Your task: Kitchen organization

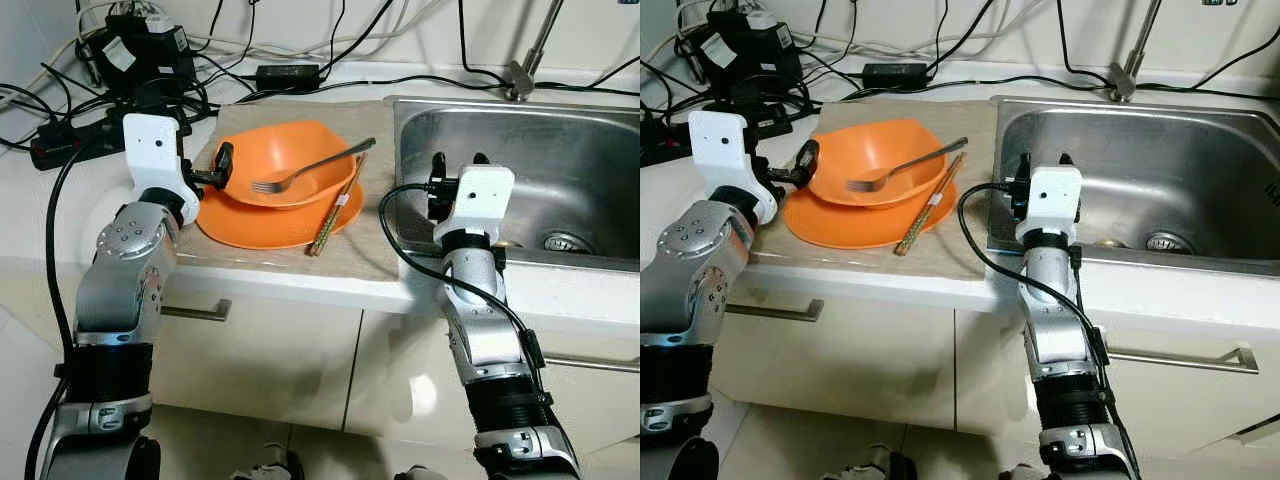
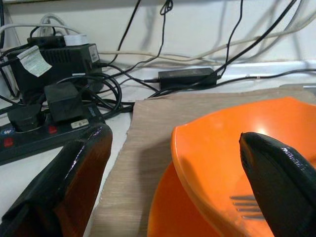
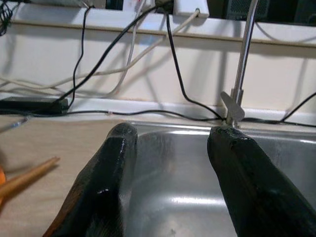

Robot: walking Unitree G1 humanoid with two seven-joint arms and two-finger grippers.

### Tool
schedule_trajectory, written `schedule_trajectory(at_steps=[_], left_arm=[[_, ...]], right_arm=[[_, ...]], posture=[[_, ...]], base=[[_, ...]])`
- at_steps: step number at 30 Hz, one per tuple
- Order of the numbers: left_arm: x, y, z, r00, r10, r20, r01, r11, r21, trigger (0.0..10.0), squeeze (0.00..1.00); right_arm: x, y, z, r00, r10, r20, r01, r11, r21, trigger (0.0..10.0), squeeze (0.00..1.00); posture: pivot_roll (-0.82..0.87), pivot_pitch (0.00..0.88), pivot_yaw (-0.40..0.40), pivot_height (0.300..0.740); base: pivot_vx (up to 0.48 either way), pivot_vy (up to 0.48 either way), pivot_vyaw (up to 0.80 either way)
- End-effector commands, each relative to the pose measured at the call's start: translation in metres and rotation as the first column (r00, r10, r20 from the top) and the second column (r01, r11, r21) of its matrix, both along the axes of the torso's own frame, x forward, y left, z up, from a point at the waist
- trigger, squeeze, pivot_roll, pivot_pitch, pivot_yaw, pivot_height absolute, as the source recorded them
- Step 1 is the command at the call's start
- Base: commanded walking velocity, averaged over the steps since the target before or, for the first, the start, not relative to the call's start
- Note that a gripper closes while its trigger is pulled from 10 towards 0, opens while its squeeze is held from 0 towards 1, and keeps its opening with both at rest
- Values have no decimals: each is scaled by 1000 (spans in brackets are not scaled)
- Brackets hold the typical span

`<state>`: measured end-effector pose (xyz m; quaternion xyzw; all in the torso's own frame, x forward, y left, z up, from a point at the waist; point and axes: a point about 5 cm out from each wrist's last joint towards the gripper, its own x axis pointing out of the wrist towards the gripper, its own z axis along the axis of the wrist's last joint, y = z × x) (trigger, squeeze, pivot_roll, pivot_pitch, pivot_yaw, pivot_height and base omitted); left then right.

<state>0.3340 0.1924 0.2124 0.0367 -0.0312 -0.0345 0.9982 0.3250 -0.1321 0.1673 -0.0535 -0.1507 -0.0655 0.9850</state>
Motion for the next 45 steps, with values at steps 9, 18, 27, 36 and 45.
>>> schedule_trajectory(at_steps=[9,18,27,36,45], left_arm=[[-2,-4,4,1000,-26,11,25,999,29,10000,0],[-2,-5,4,999,-39,2,38,999,30,10000,0],[-3,-10,4,996,-90,-20,91,995,48,10000,0],[-2,-10,19,986,-165,-18,166,978,123,10000,0],[7,-21,45,943,-328,-61,333,916,225,10000,0]], right_arm=[[-1,5,4,1000,29,-3,-29,999,22,10000,0],[-1,8,4,999,34,-8,-33,999,22,10000,0],[-1,10,4,999,45,-12,-45,999,16,10000,0],[-1,11,3,999,48,-14,-48,999,16,10000,0],[0,16,2,998,61,-17,-61,998,19,10000,0]], posture=[[9,0,64,707],[11,0,66,707],[12,0,64,707],[14,0,70,707],[23,0,72,707]], base=[[0,0,0],[0,0,0],[0,0,0],[0,0,0],[0,0,0]])
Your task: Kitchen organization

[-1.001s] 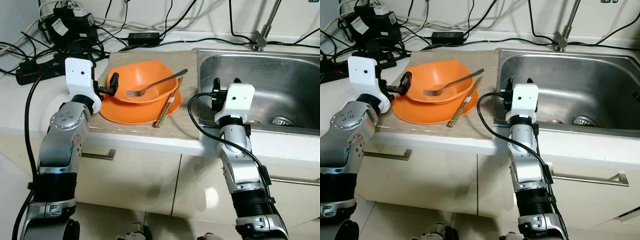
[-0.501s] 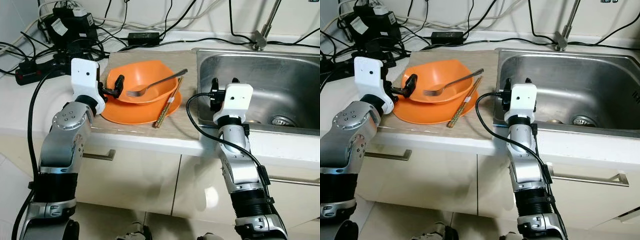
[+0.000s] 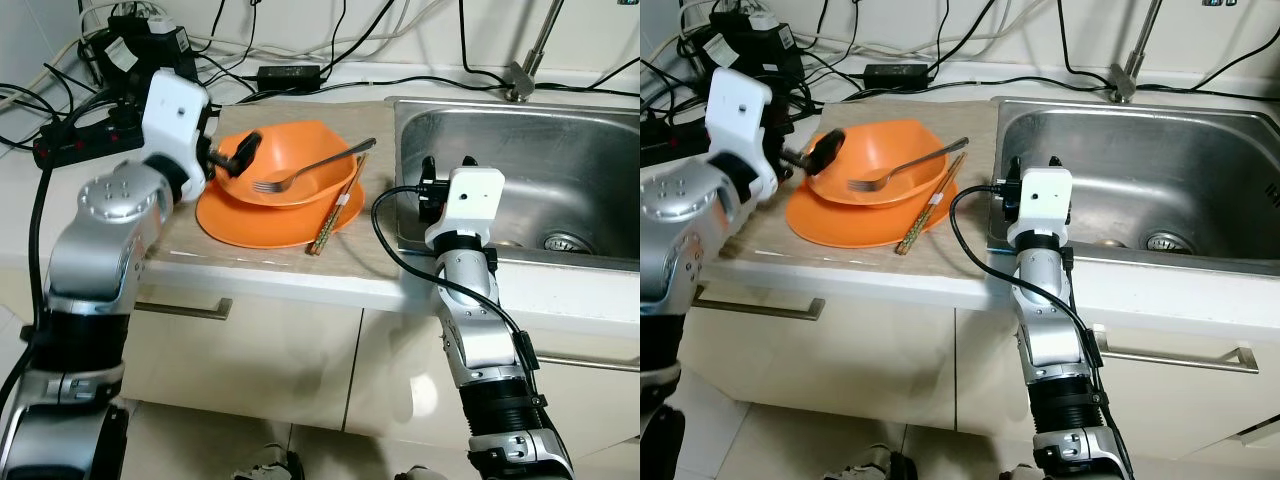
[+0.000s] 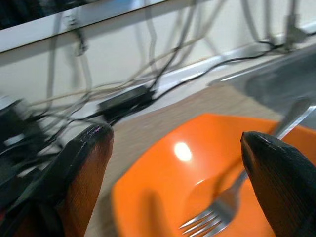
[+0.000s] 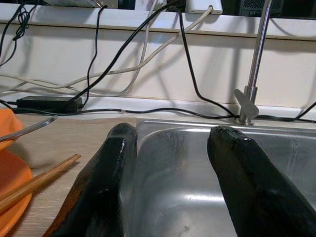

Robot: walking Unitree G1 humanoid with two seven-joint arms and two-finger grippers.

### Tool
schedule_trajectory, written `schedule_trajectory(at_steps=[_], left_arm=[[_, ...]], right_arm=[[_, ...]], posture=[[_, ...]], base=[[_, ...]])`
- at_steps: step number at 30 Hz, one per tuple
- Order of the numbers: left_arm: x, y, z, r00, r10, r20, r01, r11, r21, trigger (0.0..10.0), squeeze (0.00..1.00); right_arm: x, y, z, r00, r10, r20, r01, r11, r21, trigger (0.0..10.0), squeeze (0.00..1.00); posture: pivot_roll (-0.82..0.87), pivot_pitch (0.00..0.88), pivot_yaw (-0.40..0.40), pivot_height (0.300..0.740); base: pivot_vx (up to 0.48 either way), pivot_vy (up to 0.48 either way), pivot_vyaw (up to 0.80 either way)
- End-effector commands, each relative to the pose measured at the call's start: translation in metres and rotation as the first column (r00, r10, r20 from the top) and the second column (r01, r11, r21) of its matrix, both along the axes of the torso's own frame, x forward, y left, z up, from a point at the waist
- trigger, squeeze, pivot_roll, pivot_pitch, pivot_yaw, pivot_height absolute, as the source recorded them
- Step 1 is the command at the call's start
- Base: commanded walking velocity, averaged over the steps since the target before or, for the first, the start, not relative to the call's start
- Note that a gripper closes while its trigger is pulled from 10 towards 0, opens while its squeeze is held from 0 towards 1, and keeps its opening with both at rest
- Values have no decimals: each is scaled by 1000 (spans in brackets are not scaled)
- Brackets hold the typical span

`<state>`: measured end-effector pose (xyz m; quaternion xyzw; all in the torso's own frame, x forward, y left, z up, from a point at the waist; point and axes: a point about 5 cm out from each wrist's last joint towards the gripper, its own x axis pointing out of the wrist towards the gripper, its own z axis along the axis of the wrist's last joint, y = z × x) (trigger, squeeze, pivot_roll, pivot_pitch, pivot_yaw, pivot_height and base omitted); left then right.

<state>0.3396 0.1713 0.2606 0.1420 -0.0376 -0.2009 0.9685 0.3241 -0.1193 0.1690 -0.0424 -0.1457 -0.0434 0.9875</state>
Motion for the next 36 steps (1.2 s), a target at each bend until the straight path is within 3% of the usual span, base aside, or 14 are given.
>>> schedule_trajectory(at_steps=[1,10,23,36], left_arm=[[3,0,-2,1000,-10,-30,10,1000,19,10000,0],[27,-8,-6,996,-57,-73,62,996,68,10000,0],[44,-3,-12,991,-72,-112,84,991,102,10000,0],[52,-5,-25,982,-102,-161,120,987,107,10000,0]], right_arm=[[1,4,1,1000,16,-5,-16,1000,2,10000,0],[2,8,4,1000,29,7,-29,1000,0,10000,0],[1,10,7,999,40,22,-39,999,-10,10000,0],[-1,10,6,999,45,20,-44,999,-17,10000,0]], posture=[[24,0,73,707],[17,0,76,707],[2,0,77,707],[-11,0,79,707]], base=[[0,0,0],[0,0,0],[0,0,0],[0,0,0]])
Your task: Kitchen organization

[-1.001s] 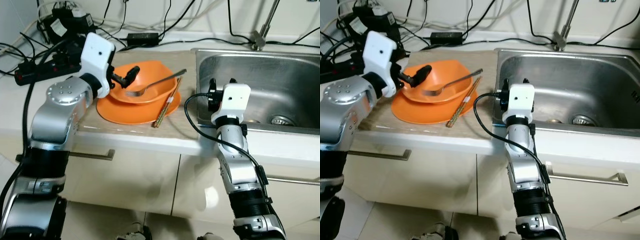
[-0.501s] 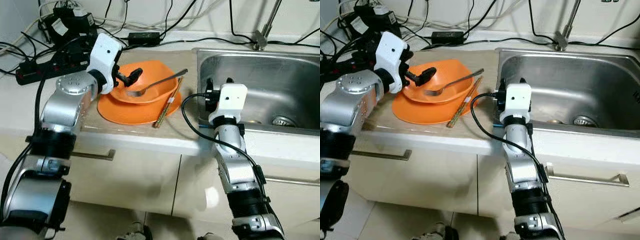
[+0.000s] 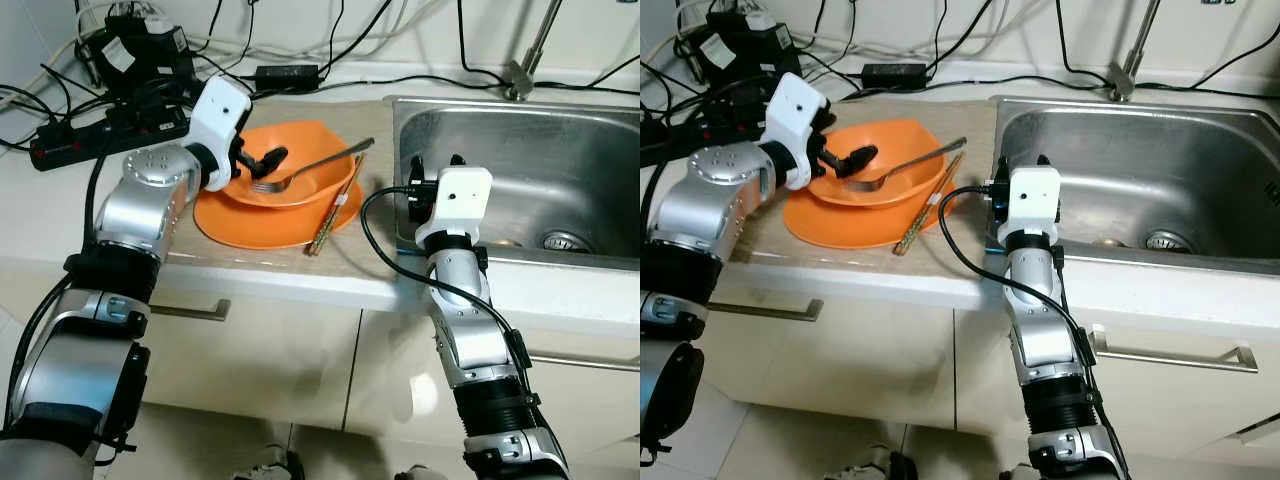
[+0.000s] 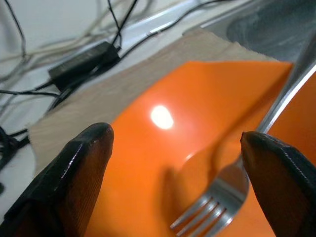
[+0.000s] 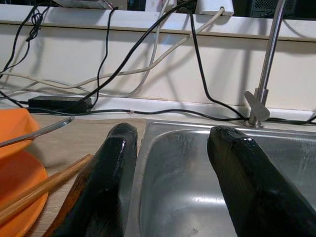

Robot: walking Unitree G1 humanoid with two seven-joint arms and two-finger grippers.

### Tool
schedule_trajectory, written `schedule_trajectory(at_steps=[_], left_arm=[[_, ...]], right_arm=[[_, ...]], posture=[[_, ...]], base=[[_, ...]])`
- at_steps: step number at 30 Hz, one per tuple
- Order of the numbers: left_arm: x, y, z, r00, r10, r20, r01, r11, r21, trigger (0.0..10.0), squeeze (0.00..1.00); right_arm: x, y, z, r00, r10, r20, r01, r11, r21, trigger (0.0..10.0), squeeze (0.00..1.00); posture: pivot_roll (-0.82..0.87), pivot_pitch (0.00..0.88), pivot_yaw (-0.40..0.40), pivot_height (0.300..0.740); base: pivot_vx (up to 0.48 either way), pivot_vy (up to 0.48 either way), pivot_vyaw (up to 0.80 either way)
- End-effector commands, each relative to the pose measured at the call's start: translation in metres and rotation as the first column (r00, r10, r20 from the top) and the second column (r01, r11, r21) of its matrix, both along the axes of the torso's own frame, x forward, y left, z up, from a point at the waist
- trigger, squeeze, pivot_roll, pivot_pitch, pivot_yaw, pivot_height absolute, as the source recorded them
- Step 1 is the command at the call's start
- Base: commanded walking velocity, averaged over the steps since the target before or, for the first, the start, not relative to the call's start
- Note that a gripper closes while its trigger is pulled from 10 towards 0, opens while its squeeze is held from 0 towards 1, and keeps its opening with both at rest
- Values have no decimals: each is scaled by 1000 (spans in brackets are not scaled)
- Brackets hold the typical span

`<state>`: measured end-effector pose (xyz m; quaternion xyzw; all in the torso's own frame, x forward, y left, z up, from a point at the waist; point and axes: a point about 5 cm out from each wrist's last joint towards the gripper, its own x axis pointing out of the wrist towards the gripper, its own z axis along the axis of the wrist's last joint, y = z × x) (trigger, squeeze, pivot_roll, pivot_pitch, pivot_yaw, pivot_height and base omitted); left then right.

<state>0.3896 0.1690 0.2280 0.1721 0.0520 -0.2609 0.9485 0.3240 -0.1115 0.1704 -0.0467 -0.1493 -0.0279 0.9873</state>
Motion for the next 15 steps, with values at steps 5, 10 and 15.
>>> schedule_trajectory(at_steps=[5,10,15], left_arm=[[3,-4,7,999,-54,7,54,998,18,10000,0],[4,-5,8,997,-79,-7,79,996,28,10000,0],[4,-3,10,994,-109,-23,110,993,46,10000,0]], right_arm=[[0,3,4,1000,17,13,-17,1000,-3,10000,0],[0,4,4,1000,19,11,-19,1000,-3,10000,0],[0,5,4,1000,23,10,-23,1000,-3,10000,0]], posture=[[-10,0,80,707],[-6,0,80,707],[-3,0,81,707]], base=[[0,0,0],[0,0,0],[0,0,0]])
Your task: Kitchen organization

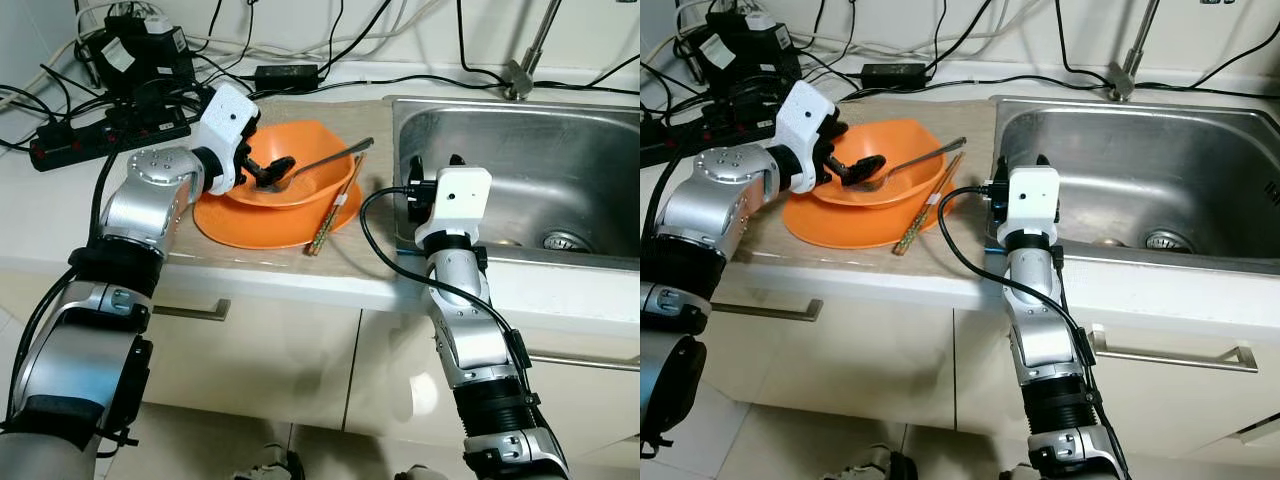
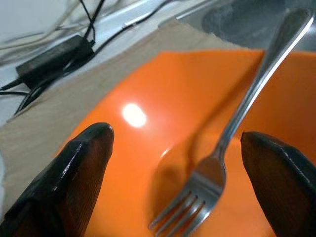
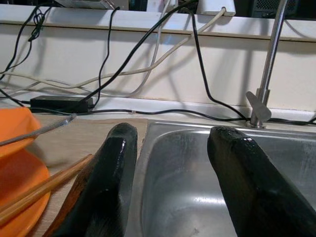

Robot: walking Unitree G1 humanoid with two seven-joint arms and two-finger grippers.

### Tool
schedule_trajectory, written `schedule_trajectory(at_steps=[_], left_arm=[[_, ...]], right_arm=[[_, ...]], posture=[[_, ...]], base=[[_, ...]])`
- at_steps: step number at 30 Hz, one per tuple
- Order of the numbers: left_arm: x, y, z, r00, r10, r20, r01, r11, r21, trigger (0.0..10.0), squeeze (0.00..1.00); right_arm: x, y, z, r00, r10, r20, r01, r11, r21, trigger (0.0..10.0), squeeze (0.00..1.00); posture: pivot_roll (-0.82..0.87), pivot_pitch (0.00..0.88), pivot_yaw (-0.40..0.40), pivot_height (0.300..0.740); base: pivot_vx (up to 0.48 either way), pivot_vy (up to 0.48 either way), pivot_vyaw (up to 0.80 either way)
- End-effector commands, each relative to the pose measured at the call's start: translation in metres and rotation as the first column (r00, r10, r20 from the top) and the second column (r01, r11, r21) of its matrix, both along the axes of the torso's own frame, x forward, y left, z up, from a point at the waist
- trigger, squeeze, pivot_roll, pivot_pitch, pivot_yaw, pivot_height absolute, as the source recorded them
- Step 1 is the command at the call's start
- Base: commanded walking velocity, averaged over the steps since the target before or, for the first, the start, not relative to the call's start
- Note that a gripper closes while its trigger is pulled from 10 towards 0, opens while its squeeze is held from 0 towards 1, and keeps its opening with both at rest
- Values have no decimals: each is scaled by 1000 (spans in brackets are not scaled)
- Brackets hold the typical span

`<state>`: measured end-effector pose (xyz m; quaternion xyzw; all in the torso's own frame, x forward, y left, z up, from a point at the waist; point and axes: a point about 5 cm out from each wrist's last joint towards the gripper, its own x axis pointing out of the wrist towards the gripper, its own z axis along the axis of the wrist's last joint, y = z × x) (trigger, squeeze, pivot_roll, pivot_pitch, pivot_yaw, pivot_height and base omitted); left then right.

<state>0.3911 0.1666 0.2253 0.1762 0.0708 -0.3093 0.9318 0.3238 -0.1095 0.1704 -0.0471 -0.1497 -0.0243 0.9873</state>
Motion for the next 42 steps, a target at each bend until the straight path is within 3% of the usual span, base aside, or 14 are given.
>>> schedule_trajectory(at_steps=[1,16,25,30,42], left_arm=[[2,-1,14,999,-32,29,30,999,37,10000,0],[4,-3,15,997,-69,21,67,995,78,10000,0],[4,-5,31,990,-138,42,131,981,141,10000,0],[-2,-15,29,970,-241,-22,241,955,173,10000,0],[-6,-26,18,935,-323,-146,345,923,170,10000,0]], right_arm=[[0,4,3,1000,16,9,-16,1000,-1,10000,0],[0,4,2,1000,15,3,-15,1000,0,10000,0],[0,3,2,1000,14,2,-14,1000,-4,10000,0],[-1,5,1,1000,17,-2,-17,1000,-5,10000,0],[0,6,2,1000,22,-1,-22,1000,-5,10000,0]], posture=[[-2,0,83,707],[-3,1,86,707],[-1,4,88,707],[2,8,88,707],[2,13,87,707]], base=[[0,0,0],[0,0,0],[0,0,0],[0,0,0],[0,0,0]])
